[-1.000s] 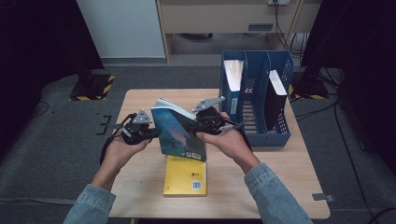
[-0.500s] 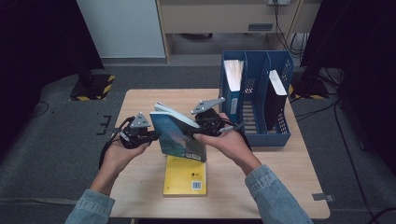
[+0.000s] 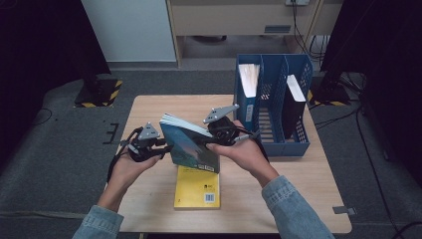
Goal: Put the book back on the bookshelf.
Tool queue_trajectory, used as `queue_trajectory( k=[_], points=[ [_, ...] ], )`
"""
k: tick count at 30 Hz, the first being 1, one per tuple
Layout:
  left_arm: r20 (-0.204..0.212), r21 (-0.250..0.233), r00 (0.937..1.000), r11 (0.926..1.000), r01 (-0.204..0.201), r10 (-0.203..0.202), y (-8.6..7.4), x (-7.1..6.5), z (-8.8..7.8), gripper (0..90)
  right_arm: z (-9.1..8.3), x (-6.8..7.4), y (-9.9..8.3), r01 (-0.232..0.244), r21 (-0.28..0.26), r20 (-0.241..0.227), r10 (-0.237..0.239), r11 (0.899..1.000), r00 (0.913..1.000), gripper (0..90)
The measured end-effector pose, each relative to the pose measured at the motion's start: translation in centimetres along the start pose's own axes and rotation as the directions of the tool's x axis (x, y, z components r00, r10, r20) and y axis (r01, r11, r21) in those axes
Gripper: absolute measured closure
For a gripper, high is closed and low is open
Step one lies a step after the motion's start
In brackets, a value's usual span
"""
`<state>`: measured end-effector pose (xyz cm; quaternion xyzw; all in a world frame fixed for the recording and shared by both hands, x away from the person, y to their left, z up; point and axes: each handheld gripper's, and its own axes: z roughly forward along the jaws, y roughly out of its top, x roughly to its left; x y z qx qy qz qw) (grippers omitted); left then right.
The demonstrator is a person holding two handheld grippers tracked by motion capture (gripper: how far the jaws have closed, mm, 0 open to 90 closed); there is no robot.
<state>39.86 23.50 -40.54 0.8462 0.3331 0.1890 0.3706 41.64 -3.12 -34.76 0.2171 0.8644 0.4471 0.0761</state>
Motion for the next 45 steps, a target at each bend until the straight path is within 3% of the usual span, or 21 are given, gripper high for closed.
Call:
queue_trajectory(
  k=[2,8,12,14,17,21,25,30,45],
  points=[
    [0.000,-0.025,0.9998,0.9995,0.019,-0.019,-0.4,-0.3,-0.1,58.1,0.0,0.0,0.0,0.003,0.001,-0.006,-0.003,1.000,1.0000,71.2],
    [-0.045,-0.046,0.9959,0.9960,0.076,-0.078,-2.8,-0.9,-0.6,28.1,-0.1,0.2,0.0,0.017,-0.001,-0.013,-0.017,1.000,0.9998,71.3],
    [-0.070,-0.020,0.9901,0.9926,0.120,-0.121,-5.4,-1.3,-0.1,18.5,-0.1,0.3,-0.1,0.014,-0.002,-0.018,-0.014,1.000,0.9998,71.4],
    [-0.086,0.025,0.9877,0.9908,0.133,-0.131,-6.4,-1.3,0.5,12.9,0.0,0.3,-0.1,0.007,-0.005,-0.020,-0.007,1.000,0.9998,71.4],
    [-0.116,0.074,0.9859,0.9888,0.130,-0.121,-7.4,-1.1,1.3,11.1,0.0,0.4,-0.2,0.013,-0.005,-0.018,-0.013,1.000,0.9998,71.4],
    [-0.125,0.094,0.9849,0.9868,0.131,-0.119,-8.4,-0.9,1.8,11.1,-0.1,0.5,-0.2,0.015,-0.008,-0.021,-0.015,1.000,0.9997,71.3],
    [-0.175,0.139,0.9815,0.9850,0.102,-0.077,-8.9,-0.7,2.0,10.9,0.0,0.4,-0.3,0.010,-0.010,-0.013,-0.010,1.000,0.9999,71.4],
    [-0.195,0.123,0.9743,0.9828,0.138,-0.113,-9.4,0.2,1.6,11.0,0.0,0.4,-0.4,0.004,-0.017,-0.013,-0.004,1.000,0.9999,71.5],
    [-0.191,0.170,0.9733,0.9724,0.160,-0.127,-10.6,1.1,2.0,10.4,0.1,0.0,-0.5,-0.031,-0.033,-0.010,0.031,0.999,0.9995,71.9]
  ],
)
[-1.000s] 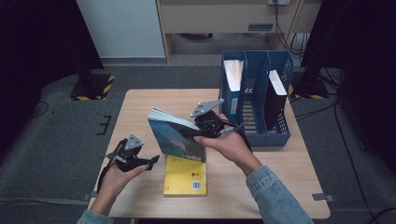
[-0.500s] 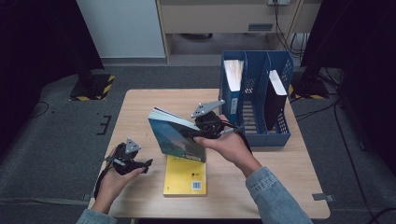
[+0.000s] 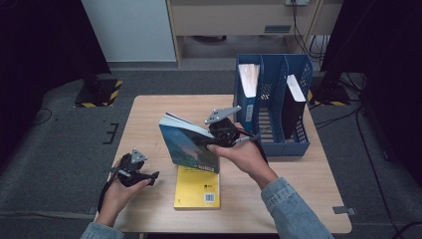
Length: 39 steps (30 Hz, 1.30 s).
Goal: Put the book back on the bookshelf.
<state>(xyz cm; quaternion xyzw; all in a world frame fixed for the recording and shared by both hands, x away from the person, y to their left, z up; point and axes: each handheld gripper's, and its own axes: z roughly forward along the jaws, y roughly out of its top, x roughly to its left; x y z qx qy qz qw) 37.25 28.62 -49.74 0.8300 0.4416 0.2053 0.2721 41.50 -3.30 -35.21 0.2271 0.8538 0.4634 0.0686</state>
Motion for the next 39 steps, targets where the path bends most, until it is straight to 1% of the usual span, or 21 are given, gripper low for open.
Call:
queue_trajectory(
  k=[4,6,8,9,10,12,16,17,19,21,25,30,31,33,35,37,39],
  points=[
    [0.013,0.014,0.9999,0.9999,0.005,-0.005,-0.2,0.2,0.3,8.0,0.1,-0.4,0.3,-0.036,0.006,0.022,0.036,0.999,0.9991,73.2],
    [0.019,0.028,0.9998,0.9996,-0.002,0.001,-0.3,0.1,0.5,8.3,0.1,-0.7,0.6,-0.083,0.009,0.035,0.083,0.996,0.9960,73.9],
    [0.020,0.042,0.9998,0.9991,-0.007,0.006,-0.3,0.0,0.7,8.3,0.2,-1.1,0.9,-0.141,0.005,0.032,0.141,0.990,0.9894,74.1],
    [0.020,0.042,0.9998,0.9991,0.000,-0.001,-0.4,0.0,0.8,8.2,0.2,-1.3,1.0,-0.159,0.001,0.032,0.159,0.987,0.9867,74.1],
    [0.019,0.046,0.9998,0.9990,0.001,-0.002,-0.4,0.1,0.9,8.1,0.2,-1.4,1.2,-0.166,0.000,0.031,0.166,0.986,0.9857,74.1],
    [0.026,0.048,0.9996,0.9988,-0.007,0.006,-0.5,0.2,0.9,6.6,0.1,-1.4,1.5,-0.163,-0.003,0.037,0.163,0.987,0.9859,74.0],
    [0.038,0.051,0.9992,0.9986,-0.015,0.013,-0.6,0.3,1.0,5.7,-0.4,-1.7,1.8,-0.193,-0.012,0.036,0.194,0.981,0.9804,74.1],
    [0.038,0.053,0.9992,0.9984,-0.018,0.016,-0.6,0.3,1.0,5.5,-0.5,-1.8,1.8,-0.204,-0.013,0.034,0.205,0.979,0.9783,74.1],
    [0.038,0.056,0.9990,0.9981,-0.026,0.024,-0.7,0.2,1.1,5.5,-0.9,-2.0,1.7,-0.212,-0.018,0.031,0.213,0.977,0.9766,74.1],
    [0.045,0.051,0.9984,0.9980,-0.037,0.035,-0.7,0.2,1.1,5.5,-1.3,-2.1,1.5,-0.215,-0.028,0.037,0.216,0.976,0.9756,74.1],
    [0.051,0.050,0.9980,0.9980,-0.039,0.037,-0.8,0.3,1.1,5.4,-2.2,-2.5,1.0,-0.237,-0.035,0.055,0.238,0.971,0.9696,74.1],
    [0.030,0.062,0.9991,0.9976,-0.032,0.030,-1.0,0.6,1.3,4.0,-3.5,-2.9,0.0,-0.241,-0.046,0.081,0.244,0.970,0.9665,74.0],
    [0.033,0.064,0.9992,0.9976,-0.027,0.024,-1.1,0.6,1.4,3.5,-3.8,-3.0,-0.2,-0.245,-0.049,0.082,0.248,0.968,0.9652,74.0],
    [0.043,0.072,0.9990,0.9974,-0.009,0.006,-1.2,0.7,1.5,6.7,-4.4,-3.0,-0.6,-0.257,-0.056,0.084,0.261,0.965,0.9618,74.0],
    [0.048,0.090,0.9988,0.9959,-0.007,0.003,-1.4,0.7,1.7,6.3,-4.9,-3.1,-1.0,-0.261,-0.068,0.084,0.267,0.963,0.9601,74.0],
    [0.051,0.092,0.9987,0.9957,-0.001,-0.004,-1.4,0.7,1.8,4.7,-5.4,-3.1,-1.3,-0.269,-0.074,0.086,0.275,0.960,0.9577,74.0],
    [0.048,0.091,0.9989,0.9958,0.001,-0.005,-1.5,0.8,1.8,4.4,-5.9,-3.1,-1.6,-0.265,-0.081,0.093,0.272,0.961,0.9577,74.0]
  ],
)
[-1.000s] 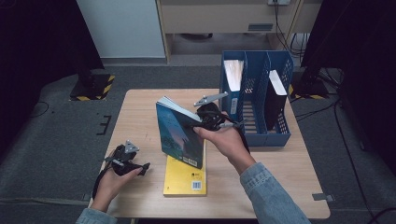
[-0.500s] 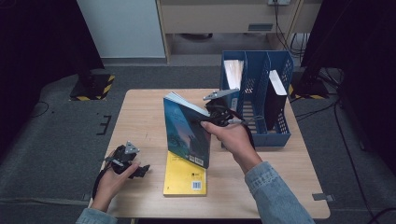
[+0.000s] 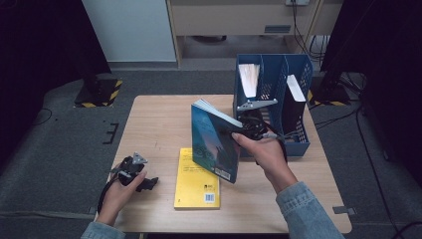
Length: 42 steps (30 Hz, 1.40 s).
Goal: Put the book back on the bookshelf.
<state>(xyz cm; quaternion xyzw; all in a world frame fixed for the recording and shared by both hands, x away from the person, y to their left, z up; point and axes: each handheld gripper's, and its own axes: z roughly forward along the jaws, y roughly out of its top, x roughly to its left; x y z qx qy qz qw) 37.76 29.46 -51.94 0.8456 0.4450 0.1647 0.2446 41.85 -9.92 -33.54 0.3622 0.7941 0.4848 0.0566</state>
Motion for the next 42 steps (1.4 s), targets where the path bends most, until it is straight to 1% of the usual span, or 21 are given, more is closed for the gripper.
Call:
queue_trajectory(
  k=[2,4,5,7,8,13,15,20,26,31,37,39,42],
  points=[
    [0.002,-0.002,1.0000,1.0000,-0.003,0.003,-0.1,0.1,0.0,4.1,-0.4,-0.1,-0.2,-0.002,-0.005,0.005,0.002,1.000,1.0000,74.0],
    [0.014,-0.006,0.9999,1.0000,0.005,-0.005,-0.2,0.2,0.1,2.8,-0.8,-0.3,-0.4,-0.009,-0.011,0.009,0.009,1.000,0.9999,74.0],
    [0.022,-0.010,0.9997,0.9999,0.013,-0.013,-0.3,0.3,0.2,1.7,-1.0,-0.4,-0.5,-0.012,-0.010,0.011,0.012,1.000,0.9999,74.0],
    [0.042,-0.023,0.9979,0.9985,0.050,-0.049,-0.5,0.3,0.4,0.4,-1.4,-0.4,-0.7,-0.013,-0.013,0.017,0.014,1.000,0.9998,74.0],
    [0.039,-0.039,0.9976,0.9976,0.058,-0.057,-0.6,0.2,0.5,0.0,-1.6,-0.4,-0.8,-0.014,-0.010,0.020,0.014,1.000,0.9997,74.0],
    [0.036,-0.061,0.9977,0.9964,0.059,-0.057,-0.8,0.1,0.5,0.0,-2.9,-0.7,-1.4,-0.035,-0.017,0.021,0.035,0.999,0.9992,74.0],
    [0.032,-0.063,0.9977,0.9961,0.062,-0.060,-0.9,0.0,0.5,0.0,-3.4,-0.8,-1.6,-0.034,-0.022,0.025,0.034,0.999,0.9991,74.0],
    [0.030,-0.063,0.9977,0.9960,0.063,-0.061,-0.9,0.0,0.5,0.0,-4.8,-1.1,-2.1,-0.037,-0.037,0.050,0.039,0.999,0.9980,73.9],
    [0.035,-0.069,0.9977,0.9958,0.060,-0.057,-1.0,0.0,0.5,0.0,-5.5,-1.4,-3.2,-0.053,-0.027,0.057,0.055,0.998,0.9969,73.9],
    [0.035,-0.070,0.9977,0.9957,0.060,-0.057,-1.0,0.0,0.5,0.0,-6.2,-1.8,-3.9,-0.070,-0.035,0.065,0.073,0.997,0.9953,73.9],
    [0.035,-0.071,0.9978,0.9957,0.060,-0.057,-1.0,0.0,0.5,0.0,-7.4,-2.1,-4.5,-0.077,-0.053,0.076,0.081,0.996,0.9939,73.9],
    [0.034,-0.072,0.9978,0.9956,0.060,-0.057,-1.0,0.0,0.5,0.0,-7.7,-2.3,-4.7,-0.090,-0.052,0.077,0.093,0.995,0.9927,73.9],
    [0.034,-0.078,0.9976,0.9950,0.063,-0.061,-1.1,-0.1,0.5,0.0,-8.2,-2.5,-5.0,-0.095,-0.050,0.082,0.099,0.994,0.9918,73.8]
  ],
)
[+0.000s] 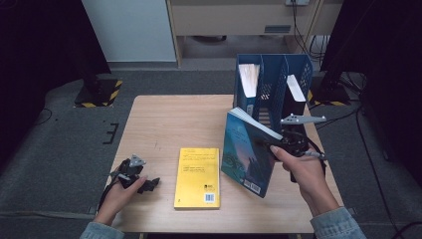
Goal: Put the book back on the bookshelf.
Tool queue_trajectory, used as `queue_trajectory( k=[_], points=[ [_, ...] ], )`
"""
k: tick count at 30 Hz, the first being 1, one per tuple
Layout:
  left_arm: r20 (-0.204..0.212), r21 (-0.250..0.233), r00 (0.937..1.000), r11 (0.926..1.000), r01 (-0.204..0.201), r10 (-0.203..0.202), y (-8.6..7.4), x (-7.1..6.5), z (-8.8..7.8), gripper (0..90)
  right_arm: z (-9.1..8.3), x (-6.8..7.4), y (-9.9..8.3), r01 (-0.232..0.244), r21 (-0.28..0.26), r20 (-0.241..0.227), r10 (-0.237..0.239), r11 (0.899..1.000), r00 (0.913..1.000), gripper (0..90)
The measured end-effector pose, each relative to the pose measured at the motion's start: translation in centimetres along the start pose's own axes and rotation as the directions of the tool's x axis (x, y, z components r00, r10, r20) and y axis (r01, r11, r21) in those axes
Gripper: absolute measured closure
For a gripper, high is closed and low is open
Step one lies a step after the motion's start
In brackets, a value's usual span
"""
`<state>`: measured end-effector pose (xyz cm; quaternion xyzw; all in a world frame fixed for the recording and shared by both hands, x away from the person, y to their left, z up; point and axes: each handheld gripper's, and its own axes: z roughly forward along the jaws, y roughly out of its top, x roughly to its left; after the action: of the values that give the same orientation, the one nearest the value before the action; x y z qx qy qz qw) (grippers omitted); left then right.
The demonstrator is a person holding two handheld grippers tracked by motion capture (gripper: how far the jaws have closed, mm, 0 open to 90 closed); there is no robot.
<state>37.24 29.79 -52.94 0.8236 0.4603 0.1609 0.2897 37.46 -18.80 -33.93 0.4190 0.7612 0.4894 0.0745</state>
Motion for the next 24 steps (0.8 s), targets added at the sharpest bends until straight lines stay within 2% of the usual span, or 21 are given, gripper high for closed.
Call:
queue_trajectory(
  k=[3,11,16,20,24],
  points=[
    [0.000,0.006,1.0000,1.0000,-0.003,0.003,0.0,0.0,0.0,0.0,-0.6,-0.2,-0.2,-0.001,-0.005,0.000,0.001,1.000,1.0000,73.8],
    [0.001,0.011,1.0000,0.9999,-0.003,0.003,0.1,0.0,0.0,0.0,-1.8,-1.2,-0.3,-0.068,-0.035,-0.023,0.067,0.997,0.9975,73.8],
    [0.004,0.013,1.0000,0.9999,-0.005,0.005,0.1,0.1,0.0,0.0,-2.7,-1.4,-0.1,-0.075,-0.074,-0.032,0.073,0.994,0.9968,73.6],
    [0.003,0.014,1.0000,0.9999,-0.005,0.005,0.1,0.0,0.0,0.0,-3.7,-1.8,0.1,-0.112,-0.095,-0.046,0.108,0.989,0.9931,73.7],
    [0.003,0.013,1.0000,0.9999,-0.005,0.005,0.1,0.0,0.0,0.0,-4.6,-1.8,0.4,-0.111,-0.106,-0.027,0.109,0.988,0.9937,73.6]
  ],
)
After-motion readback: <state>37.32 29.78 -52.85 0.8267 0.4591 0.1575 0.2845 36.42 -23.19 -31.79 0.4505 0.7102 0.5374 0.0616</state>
